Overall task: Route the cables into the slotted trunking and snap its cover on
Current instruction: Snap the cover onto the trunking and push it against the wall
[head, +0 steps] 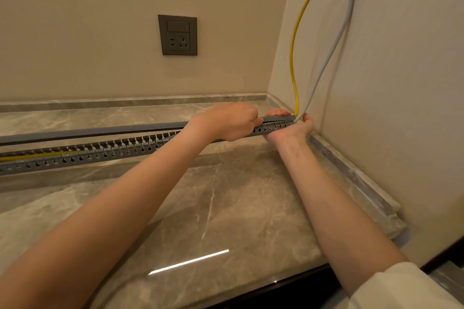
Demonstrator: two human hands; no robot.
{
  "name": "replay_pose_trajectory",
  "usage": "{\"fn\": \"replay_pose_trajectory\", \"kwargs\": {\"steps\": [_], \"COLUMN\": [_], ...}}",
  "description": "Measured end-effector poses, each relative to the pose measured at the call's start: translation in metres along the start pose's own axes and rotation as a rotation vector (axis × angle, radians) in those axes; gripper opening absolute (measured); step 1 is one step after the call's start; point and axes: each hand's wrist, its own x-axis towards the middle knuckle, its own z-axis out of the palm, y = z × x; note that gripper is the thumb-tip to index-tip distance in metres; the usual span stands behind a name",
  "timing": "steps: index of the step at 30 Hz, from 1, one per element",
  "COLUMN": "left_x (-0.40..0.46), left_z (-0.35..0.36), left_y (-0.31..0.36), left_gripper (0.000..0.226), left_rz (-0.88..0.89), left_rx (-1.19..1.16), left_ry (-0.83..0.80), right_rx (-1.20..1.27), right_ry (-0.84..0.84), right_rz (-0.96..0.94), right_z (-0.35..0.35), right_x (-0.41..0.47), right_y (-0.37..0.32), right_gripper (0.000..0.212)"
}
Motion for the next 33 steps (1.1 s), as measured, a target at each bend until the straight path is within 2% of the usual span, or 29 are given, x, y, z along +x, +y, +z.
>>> {"fn": "replay_pose_trajectory", "kwargs": {"steps": [5,13,18,22,24,27,33], "left_x": [-0.001,-0.002,-0.001,0.002,0.001,-0.002,-0.006], "left_z": [0.004,0.012,0.009,0.001,-0.001,0.001,0.015], "left_y": [0.001,0.003,0.001,0.0,0.0,0.002,0.01], "left_gripper": [0.036,0.026,0.027,0.028,0.028,0.027,0.025], "left_rz": [0.052,0.088,0.096,0.083,0.08,0.077,0.135], "left_rx": [0.07,0.058,0.026,-0.036,-0.052,-0.018,0.116], "left_ry": [0.049,0.227,0.192,0.139,0.13,0.125,0.23], "right_rx": [0.003,0.035,0.059,0.066,0.061,0.045,0.0], "right_ry": [-0.005,-0.023,-0.135,-0.208,-0.173,-0.015,0.126], "right_rz": [0.003,0.03,0.046,0.049,0.037,0.002,-0.047], "right_z": [0.001,0.001,-0.001,0.0,0.002,0.005,0.004], "right_x": [0.002,0.002,0.001,0.0,-0.003,-0.005,-0.003], "right_y": [0.0,-0.001,-0.004,-0.006,-0.004,-0.003,-0.008], "right_gripper": [0.049,0.048,0.046,0.053,0.055,0.052,0.048]}}
